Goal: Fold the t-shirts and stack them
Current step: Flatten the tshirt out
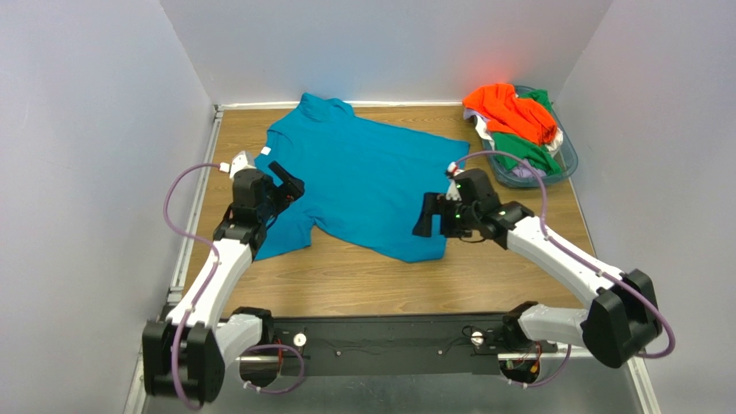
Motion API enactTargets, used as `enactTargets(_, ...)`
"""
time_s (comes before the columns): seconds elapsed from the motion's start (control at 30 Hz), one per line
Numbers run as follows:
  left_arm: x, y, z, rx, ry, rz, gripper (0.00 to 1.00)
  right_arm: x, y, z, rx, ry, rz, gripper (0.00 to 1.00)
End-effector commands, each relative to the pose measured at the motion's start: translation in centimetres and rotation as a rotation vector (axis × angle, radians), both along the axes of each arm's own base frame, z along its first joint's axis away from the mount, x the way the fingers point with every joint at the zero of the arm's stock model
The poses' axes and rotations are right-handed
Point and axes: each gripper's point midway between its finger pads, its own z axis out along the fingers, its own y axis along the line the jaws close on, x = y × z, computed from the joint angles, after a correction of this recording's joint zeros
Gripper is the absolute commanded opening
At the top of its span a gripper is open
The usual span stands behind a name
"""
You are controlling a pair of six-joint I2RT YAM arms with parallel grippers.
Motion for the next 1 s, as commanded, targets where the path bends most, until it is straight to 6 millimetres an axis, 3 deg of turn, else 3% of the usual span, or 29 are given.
enactTargets(0.0, 4.1, -0.8, 1.6, 0.036, -0.093, -0.048, 0.98, 0.6, 2.6, -1.5, 0.001, 0.022, -0.034, 1.0)
enactTargets(0.1, 7.0, -0.8, -0.9, 0.069, -0.032, -0.045, 0.98, 1.3, 4.0, -3.0, 0.012, 0.042, -0.038, 1.0)
enactTargets(0.3, 8.8, -1.4, -5.9, 0.071, 0.094, -0.072, 0.98, 2.2, 4.7, -5.7, -0.043, 0.091, -0.045, 1.0)
enactTargets(0.33, 8.4, -1.9, -7.6, 0.057, 0.136, -0.098, 0.98, 2.4, 4.6, -6.0, -0.05, 0.096, -0.055, 1.0)
enactTargets(0.57, 4.7, -2.7, -13.2, 0.017, 0.282, -0.144, 0.98, 1.6, 4.0, -9.0, -0.086, 0.191, -0.123, 1.0)
enactTargets(0.7, 2.4, -3.1, -13.2, -0.013, 0.297, -0.157, 0.98, 0.6, 2.9, -10.2, -0.113, 0.219, -0.157, 1.0)
enactTargets(0.83, -0.4, -2.9, -14.4, -0.042, 0.37, -0.126, 0.98, 0.4, 2.3, -10.2, -0.114, 0.217, -0.168, 1.0)
enactTargets(0.97, -3.5, -4.3, -15.6, -0.108, 0.446, -0.151, 0.98, -0.5, 0.8, -10.3, -0.123, 0.234, -0.181, 1.0)
